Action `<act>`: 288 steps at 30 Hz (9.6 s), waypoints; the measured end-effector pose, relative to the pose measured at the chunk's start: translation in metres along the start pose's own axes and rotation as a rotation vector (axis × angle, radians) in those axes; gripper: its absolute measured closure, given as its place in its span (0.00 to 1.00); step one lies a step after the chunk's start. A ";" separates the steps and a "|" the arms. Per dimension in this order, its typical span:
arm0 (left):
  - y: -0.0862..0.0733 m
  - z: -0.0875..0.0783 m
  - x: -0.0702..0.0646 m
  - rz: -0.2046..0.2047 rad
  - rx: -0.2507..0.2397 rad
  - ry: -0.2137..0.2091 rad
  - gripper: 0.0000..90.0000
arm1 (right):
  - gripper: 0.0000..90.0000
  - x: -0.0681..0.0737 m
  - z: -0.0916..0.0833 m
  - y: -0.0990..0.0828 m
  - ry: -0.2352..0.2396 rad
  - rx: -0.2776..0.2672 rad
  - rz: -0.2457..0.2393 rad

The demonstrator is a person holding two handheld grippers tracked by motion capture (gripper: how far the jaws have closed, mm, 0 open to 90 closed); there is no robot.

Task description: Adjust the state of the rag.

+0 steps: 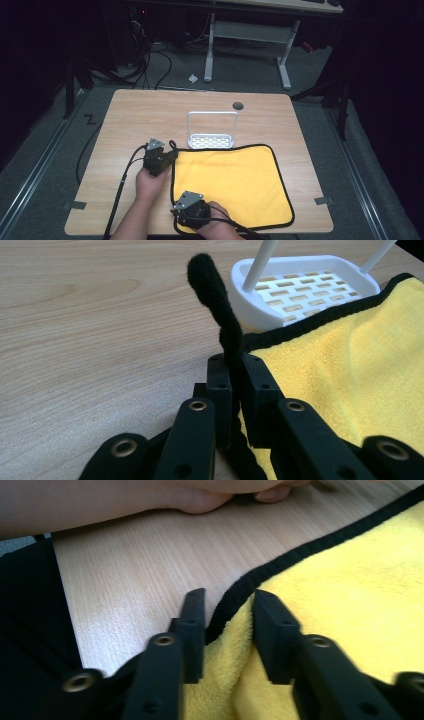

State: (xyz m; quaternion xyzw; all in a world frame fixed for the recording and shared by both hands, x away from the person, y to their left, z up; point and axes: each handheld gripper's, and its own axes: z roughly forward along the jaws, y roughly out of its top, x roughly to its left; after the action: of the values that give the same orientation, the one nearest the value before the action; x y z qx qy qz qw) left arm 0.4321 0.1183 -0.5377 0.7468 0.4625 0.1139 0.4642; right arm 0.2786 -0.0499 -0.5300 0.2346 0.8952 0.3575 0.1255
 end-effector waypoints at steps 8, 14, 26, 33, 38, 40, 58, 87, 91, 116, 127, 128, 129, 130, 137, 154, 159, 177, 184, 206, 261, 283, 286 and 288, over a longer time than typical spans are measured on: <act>-0.001 -0.002 0.003 -0.024 -0.016 -0.024 0.93 | 0.91 -0.011 -0.016 0.003 -0.017 -0.047 0.004; -0.001 -0.003 0.003 -0.022 -0.027 -0.031 0.94 | 0.91 -0.014 -0.027 0.004 -0.034 -0.103 0.007; 0.005 -0.011 0.004 -0.120 -0.098 -0.077 0.95 | 0.91 -0.010 -0.040 0.012 -0.038 -0.173 -0.013; 0.009 -0.019 0.005 -0.137 -0.145 -0.069 0.95 | 0.91 -0.003 -0.041 0.025 -0.048 -0.209 -0.037; 0.011 -0.029 0.011 -0.150 -0.157 -0.056 0.95 | 0.91 0.002 -0.035 0.033 -0.036 -0.219 -0.042; 0.010 -0.037 0.015 -0.156 -0.171 -0.044 0.95 | 0.91 0.006 -0.032 0.038 -0.029 -0.228 -0.049; -0.010 -0.112 0.069 -0.208 -0.193 0.113 0.96 | 0.91 0.045 0.010 0.089 0.080 -0.251 -0.132; 0.022 -0.063 0.000 -0.159 -0.215 0.049 0.95 | 0.91 0.005 -0.053 0.043 -0.054 -0.299 -0.054; 0.021 -0.051 -0.012 -0.154 -0.200 0.039 0.95 | 0.91 -0.005 -0.066 0.025 -0.084 -0.291 -0.033; 0.046 0.012 -0.095 -0.060 -0.126 -0.012 0.95 | 0.90 -0.052 -0.117 -0.071 -0.193 -0.190 0.103; 0.047 0.039 -0.108 -0.051 -0.056 -0.001 0.93 | 0.88 -0.065 -0.120 -0.097 -0.189 -0.145 0.160; 0.047 0.041 -0.110 -0.044 -0.053 -0.004 0.93 | 0.87 -0.066 -0.122 -0.098 -0.187 -0.143 0.172; 0.047 0.043 -0.113 -0.046 -0.055 -0.008 0.93 | 0.86 -0.067 -0.123 -0.099 -0.185 -0.147 0.183; 0.048 0.046 -0.115 -0.042 -0.056 -0.019 0.92 | 0.84 -0.068 -0.124 -0.100 -0.187 -0.144 0.193; 0.050 0.052 -0.132 -0.007 -0.081 -0.088 0.68 | 0.69 -0.074 -0.136 -0.103 -0.254 -0.197 0.232; -0.003 -0.019 -0.089 0.034 -0.030 -0.072 0.65 | 0.75 -0.081 -0.126 -0.106 -0.259 -0.167 0.244; -0.033 -0.041 -0.082 0.041 0.015 -0.057 0.66 | 0.80 -0.083 -0.123 -0.106 -0.262 -0.157 0.257; -0.042 -0.017 -0.101 0.238 0.116 -0.039 0.85 | 0.98 -0.123 -0.082 -0.069 -0.246 -0.063 0.253; -0.043 -0.018 -0.100 0.242 0.114 -0.051 0.85 | 0.96 -0.149 -0.056 -0.052 -0.316 -0.025 0.274; -0.065 -0.054 -0.103 0.240 0.174 -0.155 0.85 | 0.90 -0.097 -0.076 -0.087 -0.198 -0.028 0.211; -0.023 -0.006 -0.045 -0.003 0.087 -0.048 0.88 | 0.58 -0.140 -0.077 -0.063 -0.312 -0.101 0.316; -0.025 -0.009 -0.045 -0.015 0.085 -0.053 0.87 | 0.84 -0.152 -0.049 -0.069 -0.233 -0.079 0.436; -0.024 -0.009 -0.045 -0.013 0.085 -0.049 0.87 | 0.86 -0.149 -0.048 -0.067 -0.245 -0.071 0.415; -0.024 -0.009 -0.045 -0.009 0.086 -0.045 0.88 | 0.87 -0.148 -0.048 -0.067 -0.256 -0.067 0.397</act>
State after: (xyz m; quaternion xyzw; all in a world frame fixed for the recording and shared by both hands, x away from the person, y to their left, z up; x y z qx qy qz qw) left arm 0.3878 0.0906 -0.5407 0.7664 0.4597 0.0753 0.4423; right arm 0.3649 -0.1953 -0.5342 0.4450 0.7960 0.3721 0.1728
